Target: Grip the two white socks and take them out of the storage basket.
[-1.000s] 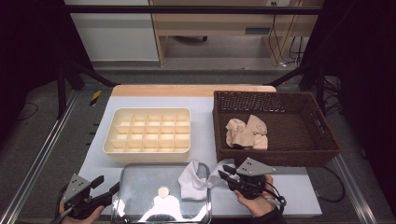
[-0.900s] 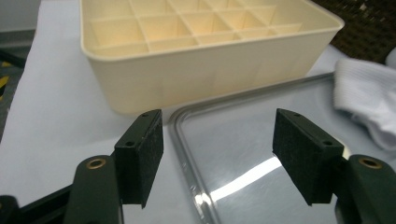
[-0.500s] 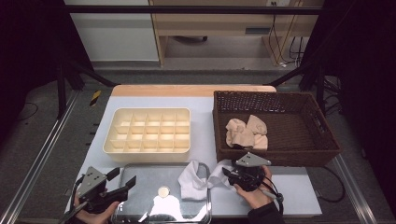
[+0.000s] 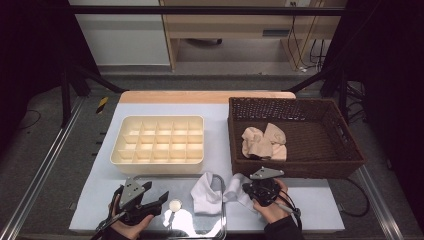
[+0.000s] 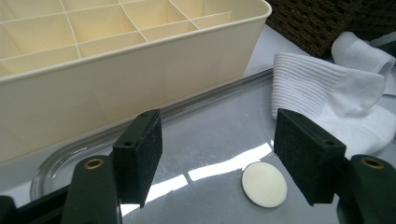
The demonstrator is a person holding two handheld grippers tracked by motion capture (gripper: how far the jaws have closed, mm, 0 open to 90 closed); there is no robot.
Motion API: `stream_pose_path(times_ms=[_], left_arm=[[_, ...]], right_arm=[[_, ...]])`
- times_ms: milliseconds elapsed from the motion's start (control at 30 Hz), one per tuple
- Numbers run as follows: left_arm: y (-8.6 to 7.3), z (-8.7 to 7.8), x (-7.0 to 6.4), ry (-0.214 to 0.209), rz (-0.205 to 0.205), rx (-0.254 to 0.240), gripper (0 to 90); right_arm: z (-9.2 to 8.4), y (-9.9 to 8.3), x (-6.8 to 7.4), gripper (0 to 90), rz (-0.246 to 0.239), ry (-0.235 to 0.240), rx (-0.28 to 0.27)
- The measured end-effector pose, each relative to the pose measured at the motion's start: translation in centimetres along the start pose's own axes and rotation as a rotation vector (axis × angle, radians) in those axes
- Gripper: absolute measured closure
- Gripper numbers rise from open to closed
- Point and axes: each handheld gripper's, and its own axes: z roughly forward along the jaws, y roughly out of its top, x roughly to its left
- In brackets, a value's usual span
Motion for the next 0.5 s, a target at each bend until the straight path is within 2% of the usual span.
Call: stream_pose_path(times_ms=[200, 367, 500], left_arm=[[-0.8, 0.8, -0.3, -0.006, 0.016, 0.022, 31.9], [-1.5, 1.2, -0.4, -0.019, 0.022, 0.049, 32.4], [-1.8, 1.2, -0.5, -0.03, 0.028, 0.056, 32.7]], right_arm=[[-1.6, -0.8, -1.1, 88.8, 0.039, -0.039, -0.037], [-3.0, -1.7, -2.5, 88.8, 0.08, -0.111, -0.057], [-3.2, -2.2, -2.8, 88.1, 0.095, -0.129, -0.043]])
